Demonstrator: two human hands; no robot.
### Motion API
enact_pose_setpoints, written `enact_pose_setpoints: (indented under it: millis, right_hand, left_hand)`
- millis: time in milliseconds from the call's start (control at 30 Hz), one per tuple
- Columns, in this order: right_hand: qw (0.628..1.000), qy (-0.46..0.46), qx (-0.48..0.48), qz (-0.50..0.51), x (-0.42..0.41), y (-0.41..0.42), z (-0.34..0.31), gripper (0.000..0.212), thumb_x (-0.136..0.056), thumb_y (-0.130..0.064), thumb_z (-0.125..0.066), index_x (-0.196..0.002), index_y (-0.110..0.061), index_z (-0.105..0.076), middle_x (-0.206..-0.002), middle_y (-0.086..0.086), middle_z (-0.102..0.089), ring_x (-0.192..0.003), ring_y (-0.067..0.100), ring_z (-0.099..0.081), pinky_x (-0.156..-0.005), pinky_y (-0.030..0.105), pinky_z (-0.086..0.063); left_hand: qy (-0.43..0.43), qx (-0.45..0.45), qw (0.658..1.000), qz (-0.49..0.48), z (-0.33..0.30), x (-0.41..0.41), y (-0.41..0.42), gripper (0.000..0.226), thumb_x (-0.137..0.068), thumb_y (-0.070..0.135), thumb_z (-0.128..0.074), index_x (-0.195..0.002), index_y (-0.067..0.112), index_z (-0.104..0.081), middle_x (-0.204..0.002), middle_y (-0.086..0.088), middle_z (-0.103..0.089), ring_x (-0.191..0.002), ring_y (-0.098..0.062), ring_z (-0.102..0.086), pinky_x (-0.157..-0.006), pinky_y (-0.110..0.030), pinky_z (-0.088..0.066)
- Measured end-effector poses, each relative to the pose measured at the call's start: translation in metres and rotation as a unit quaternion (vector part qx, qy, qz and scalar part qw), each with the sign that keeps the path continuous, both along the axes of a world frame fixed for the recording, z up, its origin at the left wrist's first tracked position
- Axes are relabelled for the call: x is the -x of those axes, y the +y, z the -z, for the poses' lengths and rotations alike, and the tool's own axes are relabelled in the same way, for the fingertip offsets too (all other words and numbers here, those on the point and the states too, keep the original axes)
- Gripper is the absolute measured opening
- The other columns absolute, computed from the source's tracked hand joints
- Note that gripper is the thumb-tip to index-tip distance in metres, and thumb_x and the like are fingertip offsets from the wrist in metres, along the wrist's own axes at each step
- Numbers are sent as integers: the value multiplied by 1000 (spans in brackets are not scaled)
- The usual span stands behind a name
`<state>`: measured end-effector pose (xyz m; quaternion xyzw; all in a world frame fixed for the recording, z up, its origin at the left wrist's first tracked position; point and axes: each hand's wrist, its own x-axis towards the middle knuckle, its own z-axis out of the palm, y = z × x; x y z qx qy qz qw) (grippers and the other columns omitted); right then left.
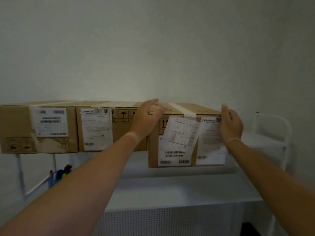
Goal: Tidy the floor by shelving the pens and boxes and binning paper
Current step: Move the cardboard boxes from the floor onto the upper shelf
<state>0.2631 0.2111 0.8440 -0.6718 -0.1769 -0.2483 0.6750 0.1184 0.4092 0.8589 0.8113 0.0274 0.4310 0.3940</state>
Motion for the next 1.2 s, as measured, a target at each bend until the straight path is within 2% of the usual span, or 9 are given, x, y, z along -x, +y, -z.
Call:
enact_pose_setpoints:
  millis: [67,167,267,367,467,733,900,1000,1200]
  right_hand:
    - [994,7,57,88,-15,15,-11,45,-91,-55,-34,-99,-16,-54,-101,8,-59,-90,25,-57,-73,30,-39]
    - [987,12,88,138,-33,37,-16,49,-93,-50,-35,-116,-8,-47,-120,18,-54,-105,36,-54,-79,37,-40]
    - [985,15,86,149,-44,52,-10,52,-95,-48,-32,-123,-7,-46,-125,21,-53,-111,38,-52,-88,40,-41]
    - [989,16,89,118,-47,66,-3,55,-96,-47,-26,-137,-11,-35,-135,21,-45,-119,40,-46,-94,43,-39]
    - [994,11,87,66,-47,74,4,61,-95,-49,-25,-148,-24,-9,-143,20,-33,-121,41,-45,-97,47,-38]
    - [973,42,226,-2,-54,72,14,74,-94,-50,-31,-144,-32,21,-158,15,6,-138,40,-28,-110,53,-29]
    - [948,80,305,-47,-47,47,8,87,-87,-51,-47,-142,-41,19,-158,12,7,-141,43,-15,-110,59,-24]
    - [949,67,300,-65,-34,25,17,84,-89,-44,-51,-147,-33,9,-158,13,-7,-140,38,-23,-112,51,-27]
    - [942,102,315,-48,-7,-54,75,77,-90,-43,-51,-149,-22,-6,-155,12,-19,-140,31,-26,-111,39,-25]
  left_hand:
    - [38,-162,982,-85,-5,-6,18,61,-75,67,-54,-124,29,-56,-130,4,-57,-122,-18,-49,-103,-41,-40]
    - [111,-282,936,-178,-6,-16,44,71,-70,77,-47,-127,34,-52,-137,8,-53,-135,-25,-37,-114,-56,-16]
    - [110,-297,924,-215,-1,-26,55,75,-70,80,-42,-128,34,-50,-139,7,-52,-138,-24,-34,-115,-54,-6]
    - [92,-317,907,-262,1,-35,56,75,-70,80,-41,-124,29,-53,-130,5,-59,-125,-20,-47,-113,-50,-19]
    - [78,-311,901,-292,5,-41,57,74,-72,77,-43,-123,24,-54,-129,3,-58,-123,-21,-47,-111,-45,-23]
    - [112,-333,866,-356,9,-53,49,67,-81,69,-41,-125,20,-50,-129,-5,-53,-123,-29,-43,-111,-49,-19]
    - [140,-327,867,-348,7,-46,36,62,-85,58,-48,-132,18,-44,-138,-11,-45,-132,-33,-34,-114,-55,-11]
    - [112,-342,870,-339,18,-37,22,62,-85,48,-54,-137,17,-40,-146,-16,-35,-136,-38,-28,-113,-55,-14]
    - [61,-297,932,-200,56,-41,-45,55,-86,36,-56,-135,13,-46,-143,-17,-40,-129,-36,-38,-105,-44,-32]
